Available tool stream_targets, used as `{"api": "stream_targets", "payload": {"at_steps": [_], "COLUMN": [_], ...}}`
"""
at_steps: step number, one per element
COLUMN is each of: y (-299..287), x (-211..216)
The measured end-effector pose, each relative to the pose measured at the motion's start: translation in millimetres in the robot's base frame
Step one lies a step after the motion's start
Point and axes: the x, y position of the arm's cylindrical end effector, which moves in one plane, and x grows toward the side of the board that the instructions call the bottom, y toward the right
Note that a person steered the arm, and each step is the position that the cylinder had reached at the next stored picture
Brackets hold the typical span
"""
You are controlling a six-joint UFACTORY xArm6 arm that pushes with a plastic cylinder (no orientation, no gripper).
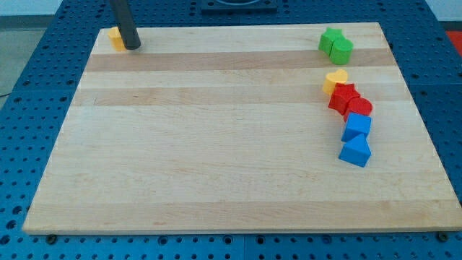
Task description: Move your arm to the center right
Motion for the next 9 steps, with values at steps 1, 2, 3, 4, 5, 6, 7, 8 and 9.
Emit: {"api": "stream_targets", "payload": {"at_steps": [1,2,3,4,5,6,7,8,9], "y": [8,77,96,97,140,207,267,307,428], "x": [9,56,63,63,60,31,-30,-51,-51]}}
